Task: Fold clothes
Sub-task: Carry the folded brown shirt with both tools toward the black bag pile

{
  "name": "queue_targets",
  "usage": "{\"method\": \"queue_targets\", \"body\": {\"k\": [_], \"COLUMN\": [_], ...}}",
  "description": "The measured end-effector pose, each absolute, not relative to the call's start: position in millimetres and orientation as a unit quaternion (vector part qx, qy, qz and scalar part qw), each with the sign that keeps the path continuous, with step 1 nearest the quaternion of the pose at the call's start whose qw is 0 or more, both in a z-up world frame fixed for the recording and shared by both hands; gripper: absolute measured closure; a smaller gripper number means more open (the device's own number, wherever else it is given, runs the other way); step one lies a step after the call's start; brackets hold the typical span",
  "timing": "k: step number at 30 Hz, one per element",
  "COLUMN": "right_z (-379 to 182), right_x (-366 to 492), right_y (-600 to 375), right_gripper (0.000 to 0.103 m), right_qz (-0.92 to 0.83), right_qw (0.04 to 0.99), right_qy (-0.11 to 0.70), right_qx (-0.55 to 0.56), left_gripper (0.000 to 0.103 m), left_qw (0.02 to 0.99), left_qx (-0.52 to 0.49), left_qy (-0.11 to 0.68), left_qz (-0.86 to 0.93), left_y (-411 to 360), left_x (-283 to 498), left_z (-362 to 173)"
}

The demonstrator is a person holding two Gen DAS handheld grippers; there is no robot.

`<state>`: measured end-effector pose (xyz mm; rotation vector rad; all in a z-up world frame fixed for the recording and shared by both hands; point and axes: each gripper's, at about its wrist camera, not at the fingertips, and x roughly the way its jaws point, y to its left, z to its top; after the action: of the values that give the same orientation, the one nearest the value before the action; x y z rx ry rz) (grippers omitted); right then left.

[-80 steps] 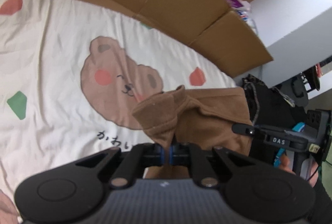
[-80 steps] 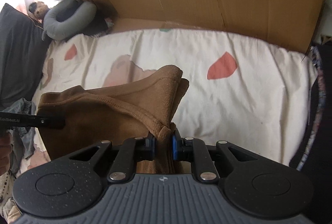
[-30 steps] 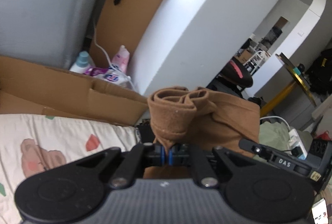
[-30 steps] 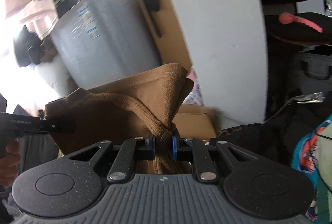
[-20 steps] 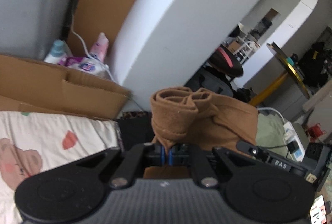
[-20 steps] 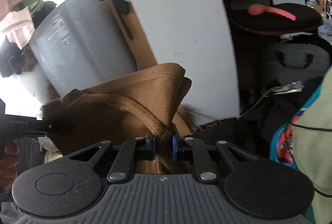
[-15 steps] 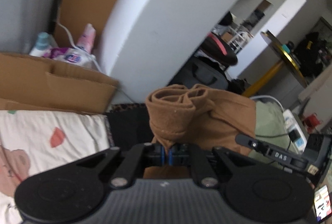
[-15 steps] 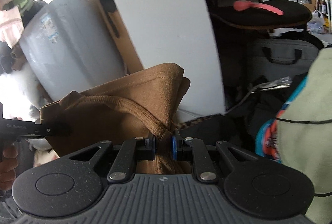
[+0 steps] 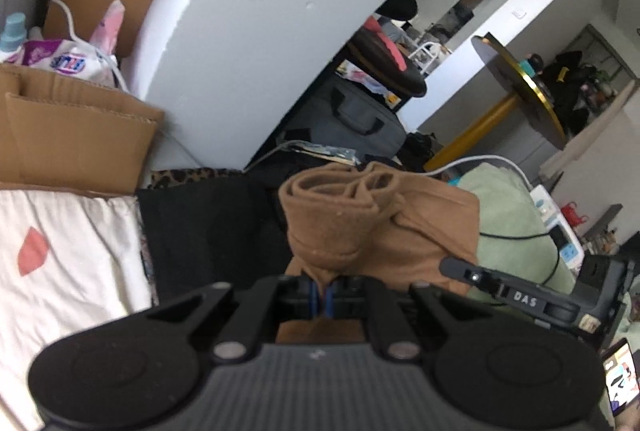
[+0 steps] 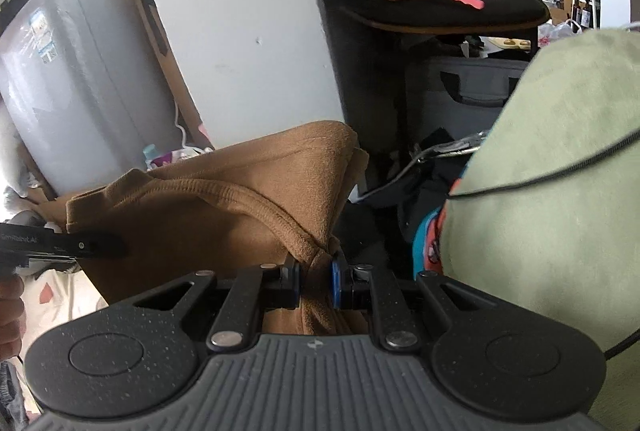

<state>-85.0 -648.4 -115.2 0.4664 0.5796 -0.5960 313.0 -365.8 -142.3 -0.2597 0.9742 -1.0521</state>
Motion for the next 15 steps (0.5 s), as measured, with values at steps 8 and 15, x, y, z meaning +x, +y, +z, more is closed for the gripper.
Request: {"method": "queue_targets", "body": {"k": [8,15], "right_z": [-121.0,-136.0], "right_x": [-78.9,-63.9], "right_y": [-648.6,-659.2], "right_gripper": [0.089,0.089], "right_qz": [-0.27,-0.274], "right_qw": [0.892,0.887], "right_qy": [0.282,0.295], "right_qx": [0.228,0.225], "left_gripper": [0.099,0.099], "left_qw": [0.741,0.745], "left_qx": [-0.142,-0.14], "left_qy": [0.448,0.452], "left_qz": [-0.48,-0.47], "left_y": [-365.8,-373.6], "left_x": [320.3,336.9], "left_z": [-158.9,-174.1]}}
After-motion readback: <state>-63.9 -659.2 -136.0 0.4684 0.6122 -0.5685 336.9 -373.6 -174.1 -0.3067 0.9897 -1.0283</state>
